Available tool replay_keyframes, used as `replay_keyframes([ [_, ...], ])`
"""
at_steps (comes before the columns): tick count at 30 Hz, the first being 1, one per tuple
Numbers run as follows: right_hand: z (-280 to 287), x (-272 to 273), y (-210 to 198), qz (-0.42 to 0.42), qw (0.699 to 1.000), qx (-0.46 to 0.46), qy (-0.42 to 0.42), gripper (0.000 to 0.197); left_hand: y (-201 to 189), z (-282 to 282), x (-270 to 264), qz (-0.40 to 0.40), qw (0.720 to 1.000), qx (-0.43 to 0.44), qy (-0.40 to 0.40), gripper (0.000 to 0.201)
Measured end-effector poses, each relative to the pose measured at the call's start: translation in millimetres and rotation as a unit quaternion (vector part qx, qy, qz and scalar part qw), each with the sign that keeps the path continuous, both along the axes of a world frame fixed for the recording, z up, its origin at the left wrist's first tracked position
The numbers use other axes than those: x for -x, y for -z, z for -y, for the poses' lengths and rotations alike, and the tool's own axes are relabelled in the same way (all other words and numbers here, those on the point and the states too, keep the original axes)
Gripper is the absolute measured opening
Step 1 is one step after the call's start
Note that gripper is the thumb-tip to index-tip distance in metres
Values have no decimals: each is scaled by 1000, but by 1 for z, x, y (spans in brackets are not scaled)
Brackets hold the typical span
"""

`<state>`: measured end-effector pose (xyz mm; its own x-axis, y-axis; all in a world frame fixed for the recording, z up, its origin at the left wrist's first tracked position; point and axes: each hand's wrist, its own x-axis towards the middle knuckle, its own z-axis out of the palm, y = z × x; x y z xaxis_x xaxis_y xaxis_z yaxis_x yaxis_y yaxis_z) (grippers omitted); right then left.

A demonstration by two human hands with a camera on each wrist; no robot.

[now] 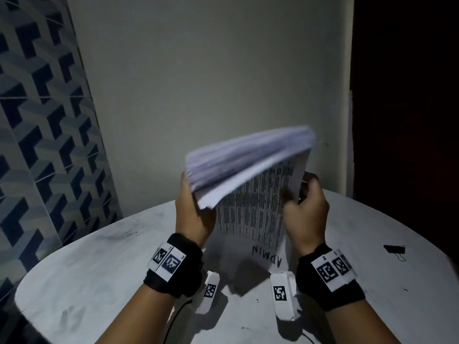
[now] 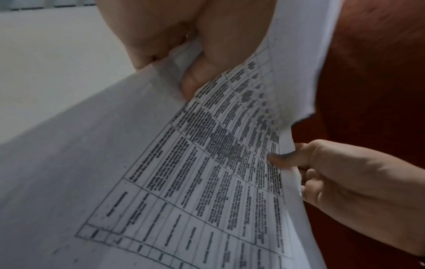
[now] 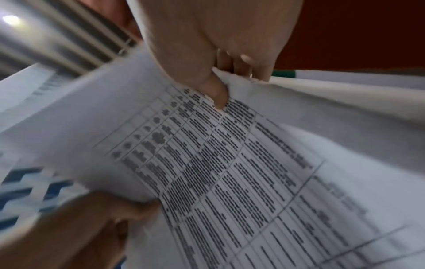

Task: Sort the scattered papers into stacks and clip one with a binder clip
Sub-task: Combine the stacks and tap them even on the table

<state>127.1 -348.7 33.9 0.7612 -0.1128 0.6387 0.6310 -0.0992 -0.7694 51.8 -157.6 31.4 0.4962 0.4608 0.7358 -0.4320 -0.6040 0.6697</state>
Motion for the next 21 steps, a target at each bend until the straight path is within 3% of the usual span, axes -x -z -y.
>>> replay_keyframes([
  [3, -4, 9, -7, 32, 999, 22, 19, 27, -19, 12, -1, -37, 998, 50, -29, 49],
  [6, -5, 14, -3, 38, 999, 8, 26, 28, -23, 19, 1, -47, 997, 62, -20, 51],
  [10, -4, 21, 6, -52, 998, -19, -32, 26, -5, 23, 4, -69, 994, 88, 6, 56],
  [15, -5, 19, 16, -147, 983, -47, -96, 25, 22, 12, 10, -131, 978, 152, 59, 41],
  [21, -10, 15, 18, -169, 978, -44, -112, 26, 29, 9, 6, -151, 977, 136, 63, 33],
])
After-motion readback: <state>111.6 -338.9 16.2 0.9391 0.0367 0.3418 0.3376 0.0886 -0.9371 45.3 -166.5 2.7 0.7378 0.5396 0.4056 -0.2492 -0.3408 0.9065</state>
